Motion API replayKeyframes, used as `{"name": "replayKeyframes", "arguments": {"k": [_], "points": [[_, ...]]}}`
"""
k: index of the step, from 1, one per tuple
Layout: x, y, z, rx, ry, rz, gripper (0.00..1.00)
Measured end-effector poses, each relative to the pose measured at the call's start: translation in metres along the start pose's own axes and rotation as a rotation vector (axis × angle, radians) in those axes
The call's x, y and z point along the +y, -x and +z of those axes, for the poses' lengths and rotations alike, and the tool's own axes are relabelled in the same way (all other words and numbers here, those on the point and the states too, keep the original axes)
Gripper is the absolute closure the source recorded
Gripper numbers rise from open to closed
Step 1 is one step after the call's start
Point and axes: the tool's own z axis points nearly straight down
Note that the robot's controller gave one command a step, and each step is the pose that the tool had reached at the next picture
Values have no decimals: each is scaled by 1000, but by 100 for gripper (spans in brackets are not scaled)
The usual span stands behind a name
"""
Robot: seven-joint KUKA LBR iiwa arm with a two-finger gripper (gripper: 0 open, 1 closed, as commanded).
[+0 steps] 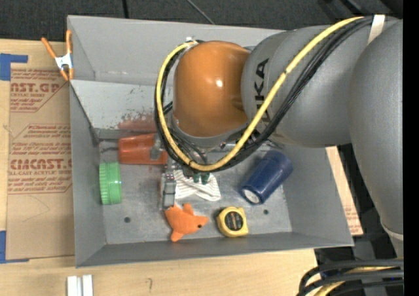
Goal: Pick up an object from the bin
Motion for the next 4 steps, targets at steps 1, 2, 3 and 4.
{"name": "replayKeyframes", "arguments": {"k": [1,2,3,4], "points": [[-1,2,-5,-8,1,1,0],[-20,2,28,-15,2,-61,0],[-46,-4,89,-12,0,-126,0],[-58,9,114,0,1,-2,0]]}}
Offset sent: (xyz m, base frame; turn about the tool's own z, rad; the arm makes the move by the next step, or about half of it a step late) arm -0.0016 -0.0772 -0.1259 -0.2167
